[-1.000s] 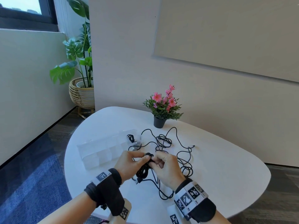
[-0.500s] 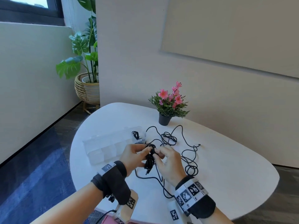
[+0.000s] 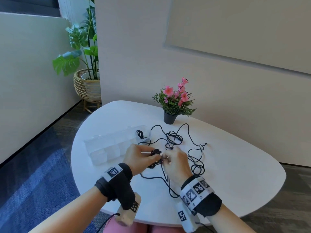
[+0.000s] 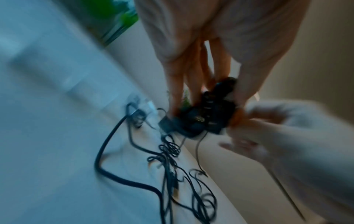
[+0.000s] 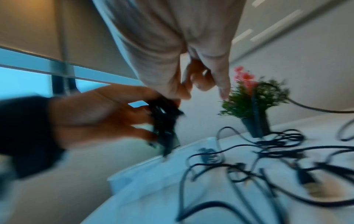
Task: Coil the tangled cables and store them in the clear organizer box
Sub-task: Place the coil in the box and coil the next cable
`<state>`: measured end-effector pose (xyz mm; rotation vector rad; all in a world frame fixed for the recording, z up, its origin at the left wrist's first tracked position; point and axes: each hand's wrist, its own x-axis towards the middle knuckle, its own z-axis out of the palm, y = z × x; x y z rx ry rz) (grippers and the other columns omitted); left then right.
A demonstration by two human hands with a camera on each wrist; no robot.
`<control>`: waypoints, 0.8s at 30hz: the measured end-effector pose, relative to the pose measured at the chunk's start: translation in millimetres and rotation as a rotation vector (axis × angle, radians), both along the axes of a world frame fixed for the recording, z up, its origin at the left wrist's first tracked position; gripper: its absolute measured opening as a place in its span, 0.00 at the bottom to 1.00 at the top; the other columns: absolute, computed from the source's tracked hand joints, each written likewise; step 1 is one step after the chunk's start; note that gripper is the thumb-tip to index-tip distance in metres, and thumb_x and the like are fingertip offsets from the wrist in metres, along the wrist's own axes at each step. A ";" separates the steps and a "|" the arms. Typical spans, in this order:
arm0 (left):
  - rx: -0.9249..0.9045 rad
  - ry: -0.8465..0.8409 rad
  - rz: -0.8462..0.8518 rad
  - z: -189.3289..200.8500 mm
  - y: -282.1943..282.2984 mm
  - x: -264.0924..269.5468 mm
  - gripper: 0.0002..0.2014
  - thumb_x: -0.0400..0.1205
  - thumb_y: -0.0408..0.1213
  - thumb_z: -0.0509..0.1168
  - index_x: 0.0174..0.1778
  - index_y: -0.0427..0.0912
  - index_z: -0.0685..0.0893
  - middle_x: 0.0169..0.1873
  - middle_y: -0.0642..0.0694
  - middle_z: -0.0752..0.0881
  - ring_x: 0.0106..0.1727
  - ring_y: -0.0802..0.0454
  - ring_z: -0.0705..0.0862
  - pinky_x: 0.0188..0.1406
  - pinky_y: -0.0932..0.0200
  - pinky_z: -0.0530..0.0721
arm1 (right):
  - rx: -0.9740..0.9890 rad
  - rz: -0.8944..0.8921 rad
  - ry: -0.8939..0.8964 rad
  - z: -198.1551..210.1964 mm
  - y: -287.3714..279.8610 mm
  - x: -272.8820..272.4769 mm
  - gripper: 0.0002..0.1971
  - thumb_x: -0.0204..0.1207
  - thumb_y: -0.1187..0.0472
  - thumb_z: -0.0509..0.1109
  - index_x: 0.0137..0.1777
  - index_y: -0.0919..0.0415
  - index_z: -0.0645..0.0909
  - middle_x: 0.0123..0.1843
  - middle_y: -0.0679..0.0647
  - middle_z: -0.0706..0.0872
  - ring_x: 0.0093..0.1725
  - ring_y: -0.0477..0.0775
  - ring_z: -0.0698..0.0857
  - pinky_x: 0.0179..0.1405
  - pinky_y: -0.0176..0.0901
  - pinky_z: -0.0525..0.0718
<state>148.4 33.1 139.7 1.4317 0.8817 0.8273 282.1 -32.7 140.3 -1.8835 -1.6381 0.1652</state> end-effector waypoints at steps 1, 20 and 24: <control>0.013 0.008 -0.048 3.5 -0.9 0.9 0.02 0.72 0.35 0.75 0.37 0.48 0.91 0.35 0.51 0.91 0.36 0.52 0.90 0.34 0.56 0.89 | 0.017 -0.038 0.031 0.2 1.1 4.7 0.10 0.71 0.73 0.68 0.36 0.61 0.87 0.32 0.43 0.70 0.35 0.46 0.72 0.35 0.25 0.66; -0.336 -0.083 0.073 -13.5 36.5 -17.4 0.12 0.74 0.36 0.74 0.42 0.35 0.76 0.41 0.28 0.86 0.42 0.36 0.89 0.46 0.45 0.89 | -0.037 0.119 0.031 -36.9 27.2 -30.4 0.31 0.76 0.65 0.69 0.78 0.63 0.64 0.63 0.54 0.72 0.62 0.51 0.78 0.67 0.35 0.75; -0.213 0.072 0.079 -17.4 46.3 -27.6 0.15 0.72 0.41 0.76 0.34 0.36 0.77 0.38 0.37 0.87 0.42 0.43 0.89 0.47 0.47 0.89 | -0.060 0.176 0.008 -44.2 37.9 -26.9 0.27 0.76 0.68 0.65 0.77 0.67 0.67 0.67 0.58 0.74 0.67 0.55 0.76 0.70 0.42 0.74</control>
